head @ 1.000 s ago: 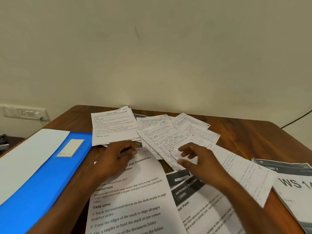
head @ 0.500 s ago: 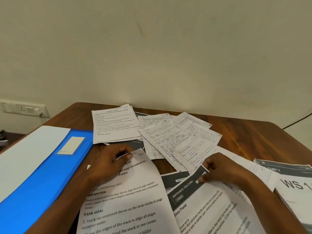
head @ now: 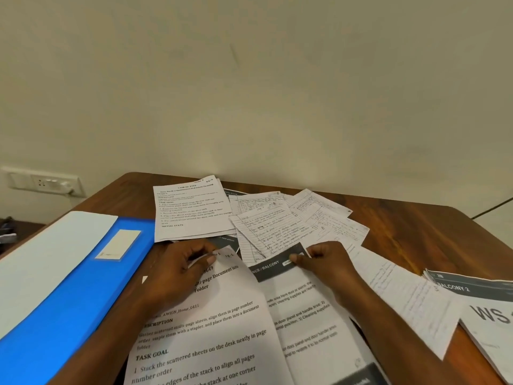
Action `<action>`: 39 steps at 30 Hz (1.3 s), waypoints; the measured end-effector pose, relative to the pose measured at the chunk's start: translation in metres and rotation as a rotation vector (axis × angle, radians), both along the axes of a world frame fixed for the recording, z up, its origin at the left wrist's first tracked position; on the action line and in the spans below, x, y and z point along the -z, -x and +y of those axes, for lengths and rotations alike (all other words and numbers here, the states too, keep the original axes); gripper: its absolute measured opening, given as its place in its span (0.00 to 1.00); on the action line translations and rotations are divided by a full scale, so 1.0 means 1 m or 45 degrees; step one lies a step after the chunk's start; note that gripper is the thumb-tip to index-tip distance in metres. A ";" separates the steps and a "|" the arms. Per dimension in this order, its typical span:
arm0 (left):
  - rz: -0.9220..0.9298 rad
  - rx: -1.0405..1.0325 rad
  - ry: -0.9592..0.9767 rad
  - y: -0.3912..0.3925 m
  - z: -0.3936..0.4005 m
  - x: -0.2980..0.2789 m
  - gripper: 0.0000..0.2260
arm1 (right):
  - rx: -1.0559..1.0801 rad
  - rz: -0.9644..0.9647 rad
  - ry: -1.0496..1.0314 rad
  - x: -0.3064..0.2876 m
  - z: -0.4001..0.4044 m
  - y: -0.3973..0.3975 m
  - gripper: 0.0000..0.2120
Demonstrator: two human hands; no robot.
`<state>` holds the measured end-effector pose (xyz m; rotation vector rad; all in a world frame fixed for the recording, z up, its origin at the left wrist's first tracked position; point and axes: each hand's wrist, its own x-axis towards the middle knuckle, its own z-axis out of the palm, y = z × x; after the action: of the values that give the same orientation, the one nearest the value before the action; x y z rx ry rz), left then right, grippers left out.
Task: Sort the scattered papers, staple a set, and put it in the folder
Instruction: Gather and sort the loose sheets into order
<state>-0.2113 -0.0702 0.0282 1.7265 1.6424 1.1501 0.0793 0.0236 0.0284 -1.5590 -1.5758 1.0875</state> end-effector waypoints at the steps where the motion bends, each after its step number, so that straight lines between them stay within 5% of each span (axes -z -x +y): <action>1: -0.006 -0.005 0.010 0.000 0.000 0.000 0.06 | 0.010 0.069 0.025 0.005 0.001 0.002 0.22; 7: -0.026 -0.017 0.028 -0.002 0.001 0.001 0.05 | -0.014 0.330 0.238 0.001 0.000 0.002 0.11; 20: 0.011 -0.009 0.034 -0.002 0.004 0.005 0.06 | 0.080 0.548 0.414 -0.001 -0.003 -0.001 0.07; 25: 0.010 -0.005 0.038 -0.001 0.003 0.005 0.07 | 0.025 0.252 0.201 -0.010 -0.002 -0.008 0.09; 34: -0.001 -0.021 0.053 -0.005 -0.002 -0.002 0.07 | 0.055 -0.648 -0.144 -0.019 0.024 -0.084 0.11; 37: -0.004 -0.020 0.050 -0.005 -0.002 -0.002 0.07 | 0.122 -0.761 -0.126 -0.014 0.028 -0.099 0.12; 39: -0.002 -0.018 0.057 -0.006 -0.003 -0.003 0.06 | 0.159 -0.757 -0.140 -0.011 0.029 -0.105 0.21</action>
<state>-0.2054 -0.0731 0.0308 1.6883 1.6690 1.1124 0.1845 0.0524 0.0395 -1.9855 -1.8389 0.4733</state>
